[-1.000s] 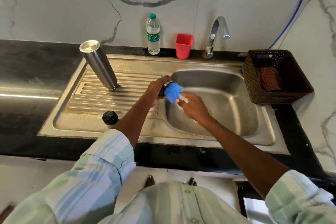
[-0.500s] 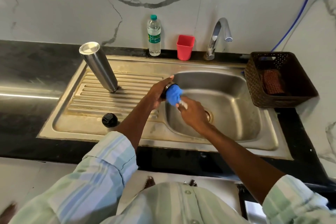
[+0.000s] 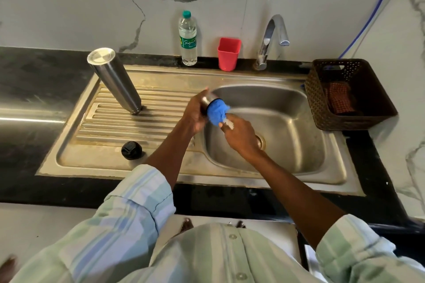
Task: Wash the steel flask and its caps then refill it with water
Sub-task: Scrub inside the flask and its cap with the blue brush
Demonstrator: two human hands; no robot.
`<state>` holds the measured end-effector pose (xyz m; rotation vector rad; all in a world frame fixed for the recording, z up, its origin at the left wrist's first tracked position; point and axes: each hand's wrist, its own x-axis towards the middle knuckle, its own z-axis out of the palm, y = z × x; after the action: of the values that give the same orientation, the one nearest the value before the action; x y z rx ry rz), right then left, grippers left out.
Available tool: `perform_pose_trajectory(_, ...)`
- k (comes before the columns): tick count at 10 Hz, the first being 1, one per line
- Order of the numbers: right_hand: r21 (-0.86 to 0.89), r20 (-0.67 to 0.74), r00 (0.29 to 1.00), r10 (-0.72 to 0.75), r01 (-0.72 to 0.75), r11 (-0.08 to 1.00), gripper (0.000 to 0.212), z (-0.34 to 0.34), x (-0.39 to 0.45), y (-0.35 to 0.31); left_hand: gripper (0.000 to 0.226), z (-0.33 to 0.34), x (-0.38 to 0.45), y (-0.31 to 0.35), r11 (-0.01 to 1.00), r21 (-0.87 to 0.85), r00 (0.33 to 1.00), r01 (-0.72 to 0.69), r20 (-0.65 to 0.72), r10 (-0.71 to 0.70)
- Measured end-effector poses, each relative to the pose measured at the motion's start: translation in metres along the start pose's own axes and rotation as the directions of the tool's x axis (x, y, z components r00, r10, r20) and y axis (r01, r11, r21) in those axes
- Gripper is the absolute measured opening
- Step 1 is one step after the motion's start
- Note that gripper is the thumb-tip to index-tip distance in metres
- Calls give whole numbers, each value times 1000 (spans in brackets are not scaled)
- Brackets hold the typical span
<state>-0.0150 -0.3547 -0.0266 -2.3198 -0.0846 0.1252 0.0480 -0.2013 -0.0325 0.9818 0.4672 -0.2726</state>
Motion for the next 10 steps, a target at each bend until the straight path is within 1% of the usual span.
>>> perform_pose_trajectory(1,752,499,815,293,-576,321,18,-12,5,-11,10,-8,5,-1,983,-179,998,-34,37,41)
perform_pose_trajectory(2,745,665,730,157,-663,-74,22,-21,5,-15,11,-5,0,-4,976,-217,993,-31,105,55)
perform_pose_trajectory(3,294,109,981,160,-185,938,11,-18,1,-11,20,5,1,-1,999,-27,999,-43,15,44)
perform_pose_trajectory(4,-515,-1,987,-162,138,846,34,-11,-3,-1,27,15,3,0,970,232,996,-69,-46,82)
perform_pose_trajectory(5,128,-19,999,37,-34,991,17,-12,2,-5,35,15,2,5,991,131,997,-38,71,29)
perform_pose_trajectory(6,779,515,831,212,-556,289,14,-26,4,-17,44,7,-1,8,983,-182,986,32,166,-2)
perform_pose_trajectory(7,790,496,847,192,-532,304,16,-26,2,-15,49,6,0,7,972,-233,980,32,199,16)
perform_pose_trajectory(8,-167,35,998,-45,50,985,28,-20,-2,-7,55,12,4,4,992,-124,995,3,99,10)
perform_pose_trajectory(9,-520,-10,980,-199,165,838,40,-13,-7,-9,70,18,7,3,995,89,999,-33,-36,37)
perform_pose_trajectory(10,273,39,997,71,-79,959,15,-17,0,-12,52,15,-5,10,1000,12,996,-17,88,15)
